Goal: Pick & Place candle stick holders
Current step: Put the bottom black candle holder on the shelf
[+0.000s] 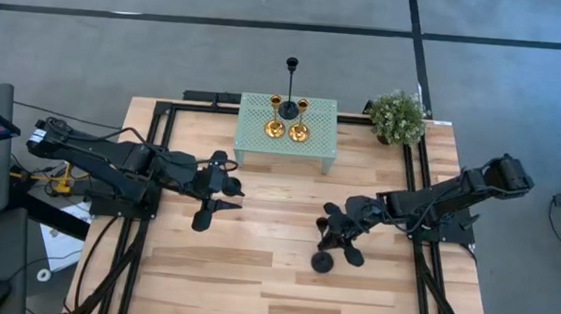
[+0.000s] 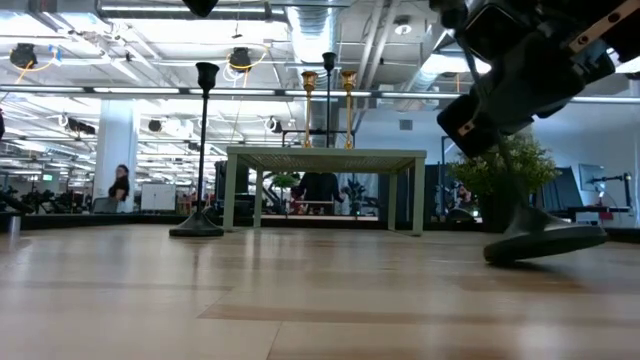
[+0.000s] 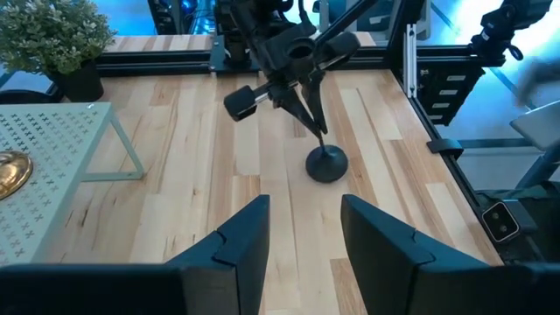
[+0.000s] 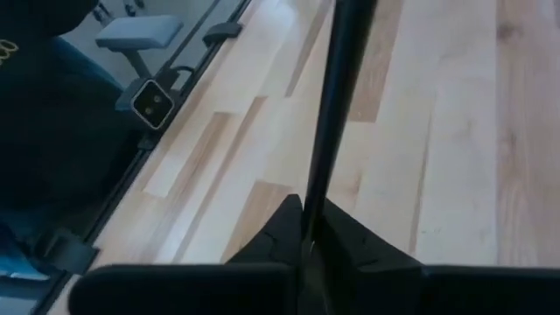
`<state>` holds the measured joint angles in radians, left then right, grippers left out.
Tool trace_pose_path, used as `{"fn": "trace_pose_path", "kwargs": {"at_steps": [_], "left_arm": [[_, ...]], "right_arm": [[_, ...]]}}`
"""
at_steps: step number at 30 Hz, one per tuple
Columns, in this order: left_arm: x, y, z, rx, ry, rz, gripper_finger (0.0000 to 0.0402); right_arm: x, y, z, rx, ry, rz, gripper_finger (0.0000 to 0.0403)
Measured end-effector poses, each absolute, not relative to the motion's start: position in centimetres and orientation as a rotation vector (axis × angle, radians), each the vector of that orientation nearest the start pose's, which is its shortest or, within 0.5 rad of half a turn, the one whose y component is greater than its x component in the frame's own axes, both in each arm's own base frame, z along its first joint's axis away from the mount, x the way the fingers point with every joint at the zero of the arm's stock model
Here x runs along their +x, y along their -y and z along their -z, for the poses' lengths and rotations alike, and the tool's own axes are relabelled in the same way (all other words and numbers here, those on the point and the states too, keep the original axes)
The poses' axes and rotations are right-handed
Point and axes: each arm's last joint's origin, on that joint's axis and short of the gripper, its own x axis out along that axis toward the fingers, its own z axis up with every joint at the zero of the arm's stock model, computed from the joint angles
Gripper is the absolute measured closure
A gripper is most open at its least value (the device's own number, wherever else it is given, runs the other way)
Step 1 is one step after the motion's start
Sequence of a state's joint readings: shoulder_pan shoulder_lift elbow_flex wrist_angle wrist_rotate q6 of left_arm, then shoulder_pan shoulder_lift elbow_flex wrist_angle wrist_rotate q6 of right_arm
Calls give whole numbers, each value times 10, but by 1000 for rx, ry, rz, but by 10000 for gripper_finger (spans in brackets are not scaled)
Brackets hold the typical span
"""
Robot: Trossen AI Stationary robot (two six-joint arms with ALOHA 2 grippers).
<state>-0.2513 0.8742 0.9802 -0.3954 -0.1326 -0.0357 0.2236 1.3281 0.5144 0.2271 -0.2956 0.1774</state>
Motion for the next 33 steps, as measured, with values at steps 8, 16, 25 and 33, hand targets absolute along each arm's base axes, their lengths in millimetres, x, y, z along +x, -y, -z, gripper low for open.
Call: {"fn": "trace_pose_path", "kwargs": {"at_steps": [8,16,25,33], "left_arm": [[176,41,-364,20,-286,113,259],[176,41,-364,20,-286,113,259],[176,41,-364,20,-286,113,259],[176,41,-364,20,-286,113,259]], "right_arm": [[236,-46,-188,193,-555,-390,397],[206,-18,-233,141,-464,-229,400],[200,9,-304,-48,-386,-36,402],[214,61,-333,-91,-370,101,402]]}}
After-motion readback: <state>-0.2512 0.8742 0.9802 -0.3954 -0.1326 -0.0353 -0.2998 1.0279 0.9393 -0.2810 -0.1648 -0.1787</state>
